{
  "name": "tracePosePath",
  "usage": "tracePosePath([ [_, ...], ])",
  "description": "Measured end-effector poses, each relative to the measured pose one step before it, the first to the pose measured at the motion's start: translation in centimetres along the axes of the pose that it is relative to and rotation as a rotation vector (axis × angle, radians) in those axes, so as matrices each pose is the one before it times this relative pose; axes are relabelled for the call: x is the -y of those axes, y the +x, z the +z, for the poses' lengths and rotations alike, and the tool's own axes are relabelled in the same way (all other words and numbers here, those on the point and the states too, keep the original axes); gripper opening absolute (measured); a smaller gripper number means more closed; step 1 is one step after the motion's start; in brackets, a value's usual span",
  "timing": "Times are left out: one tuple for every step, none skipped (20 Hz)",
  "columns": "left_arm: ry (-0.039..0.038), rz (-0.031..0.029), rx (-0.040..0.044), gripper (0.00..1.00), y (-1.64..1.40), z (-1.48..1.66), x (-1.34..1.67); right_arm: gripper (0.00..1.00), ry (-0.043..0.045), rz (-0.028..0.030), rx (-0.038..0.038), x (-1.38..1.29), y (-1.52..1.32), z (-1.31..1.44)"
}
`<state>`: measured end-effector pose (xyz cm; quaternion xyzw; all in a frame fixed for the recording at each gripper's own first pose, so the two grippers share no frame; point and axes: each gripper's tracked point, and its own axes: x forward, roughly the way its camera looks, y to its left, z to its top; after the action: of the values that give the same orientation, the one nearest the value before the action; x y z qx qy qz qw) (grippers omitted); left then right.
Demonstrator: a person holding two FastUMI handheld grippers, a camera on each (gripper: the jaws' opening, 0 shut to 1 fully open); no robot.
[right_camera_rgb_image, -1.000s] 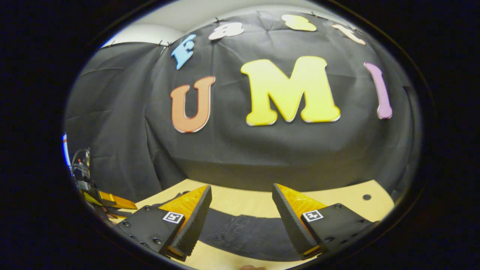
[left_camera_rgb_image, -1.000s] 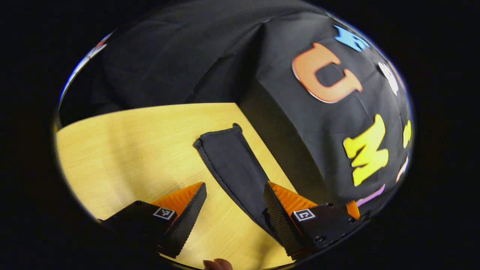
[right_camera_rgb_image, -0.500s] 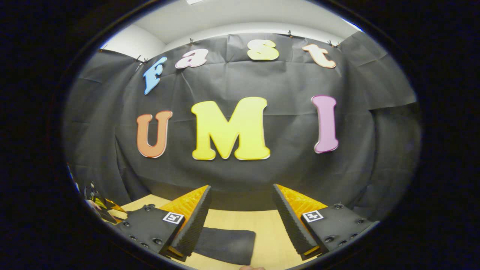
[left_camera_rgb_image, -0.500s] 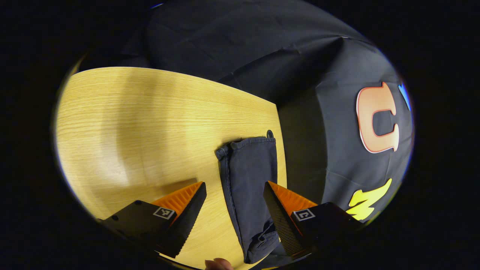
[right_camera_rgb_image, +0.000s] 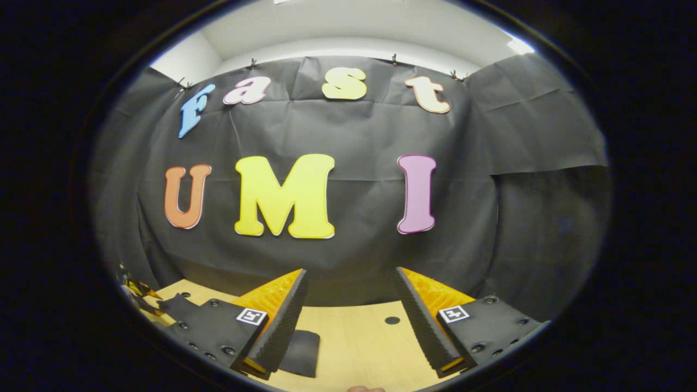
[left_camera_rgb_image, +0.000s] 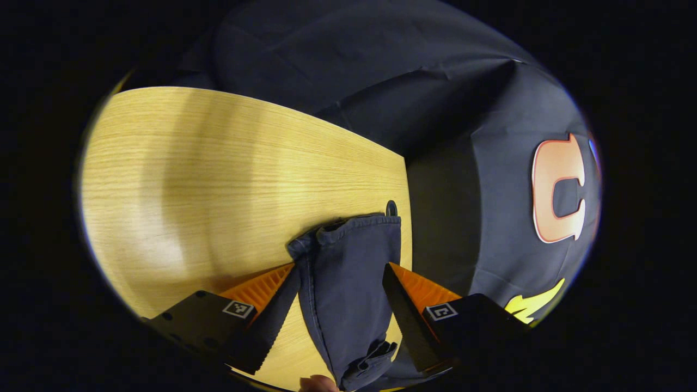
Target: Grasp the waist and the cuffs of the jeans and fold them to make the two legs overlap; first hold the waist and fold one-third of the jeans toward the cuffs, then hold the cuffs and fold the remaining one-third in the same direction to finish folding.
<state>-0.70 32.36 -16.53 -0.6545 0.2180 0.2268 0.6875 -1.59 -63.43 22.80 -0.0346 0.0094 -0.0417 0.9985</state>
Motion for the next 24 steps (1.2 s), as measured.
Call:
tracePosePath([
  [-0.00763, -0.02017, -0.00155, 1.0, 0.264, -0.086, 0.332, 0.93, 0.00274, -0.00576, -0.00114, 0.247, -0.111, 0.024],
  [-0.00294, -0.02499, -0.00403, 0.99, -0.004, -0.088, 0.342, 0.93, -0.00085, -0.00253, 0.00026, 0.1, -0.041, 0.033],
  [0.00319, -0.01613, -0.00673, 1.0, 0.059, -0.159, 0.189, 0.93, -0.00445, -0.0013, 0.00169, 0.027, -0.124, 0.114],
  [0.0042, -0.00332, -0.01223, 0.97, 0.034, -0.152, -0.282, 0.93, -0.00809, -0.00077, 0.00398, 0.009, 0.038, 0.059],
  [-0.00221, 0.00984, -0.00021, 0.9, -0.085, -0.06, -0.389, 0.98, -0.00653, -0.00024, 0.00515, 0.052, -0.088, 0.162],
  [-0.00063, 0.00115, -0.00371, 0.7, 0.018, -0.015, -0.297, 0.96, -0.00529, -0.00004, -0.00585, 0.062, 0.108, -0.095],
  [-0.00059, 0.01209, 0.01004, 0.49, 0.12, 0.199, -0.342, 0.93, -0.00193, 0.00072, -0.00976, 0.038, -0.13, -0.264],
  [-0.00097, 0.01622, 0.01765, 0.43, 0.184, 0.203, -0.39, 0.93, -0.00247, -0.0029, -0.00782, 0.198, -0.029, -0.131],
  [0.00889, -0.02489, 0.00831, 0.12, 0.355, -0.155, 0.554, 0.93, -0.00522, -0.00528, -0.0004, 0.246, -0.143, 0.043],
  [0.02753, -0.00681, 0.01085, 0.08, 0.543, -0.052, -0.129, 0.93, -0.00501, -0.00565, 0.00156, 0.222, -0.019, 0.177],
  [0.03307, -0.01244, 0.00135, 0.04, 0.008, -0.038, -0.053, 0.93, -0.00459, -0.00249, 0.0033, 0.187, -0.102, 0.236],
  [0.02003, -0.00662, 0.0005, 0.04, -0.036, 0.032, -0.52, 0.93, -0.00642, -0.00368, -0.00149, 0.148, 0.026, 0.025],
  [0.00823, -0.00495, 0.00204, 0.04, -0.178, 0.097, 0.017, 0.93, -0.00453, -0.00097, -0.00322, 0.069, 0.055, 0.0],
  [-0.00245, -0.01276, -0.00745, 0.04, -0.053, 0.13, 0.448, 0.93, -0.00158, -0.00373, -0.00403, 0.057, 0.028, -0.046],
  [-0.00274, -0.00535, 0.00457, 0.04, -0.208, -0.013, 0.271, 0.93, 0.00577, 0.00116, -0.00301, -0.009, -0.061, -0.034],
  [-0.01049, -0.03595, -0.01353, 0.04, -0.027, -0.077, 0.695, 0.94, 0.00659, 0.00254, -0.00023, -0.133, 0.067, -0.018],
  [0.001, -0.03081, 0.00201, 0.04, -0.194, -0.075, 0.873, 0.94, 0.0048, 0.00589, -0.00409, -0.149, 0.046, -0.172],
  [0.01588, -0.02955, -0.00224, 0.03, -0.384, -0.142, 0.789, 0.94, 0.00188, 0.00455, -0.00896, -0.231, 0.122, -0.319],
  [0.02933, -0.02053, 0.00342, 0.04, -0.14, -0.119, 0.702, 0.94, 0.00277, 0.00631, -0.00457, -0.13, -0.009, -0.164],
  [0.03257, -0.01368, 0.00013, 0.03, -0.045, -0.216, 0.303, 0.94, 0.00493, 0.00448, 0.00032, -0.158, 0.016, 0.139],
  [0.03504, -0.02411, -0.00818, 0.03, -0.257, -0.401, 0.822, 0.94, 0.0052, 0.00489, -0.00033, -0.048, 0.031, 0.062],
  [0.03612, -0.02245, -0.00317, 0.04, -0.368, -0.313, 0.976, 0.94, 0.00385, 0.00601, 0.00276, -0.172, 0.045, 0.068],
  [0.0455, -0.02371, -0.00552, 0.03, -0.392, -0.533, 1.197, 0.94, 0.00287, 0.00414, 0.0008, -0.038, 0.012, 0.174],
  [0.04875, -0.01997, 0.00024, 0.03, -0.031, -0.589, 1.572, 0.99, 0.00513, 0.00469, 0.00163, 0.031, 0.006, 0.079],
])
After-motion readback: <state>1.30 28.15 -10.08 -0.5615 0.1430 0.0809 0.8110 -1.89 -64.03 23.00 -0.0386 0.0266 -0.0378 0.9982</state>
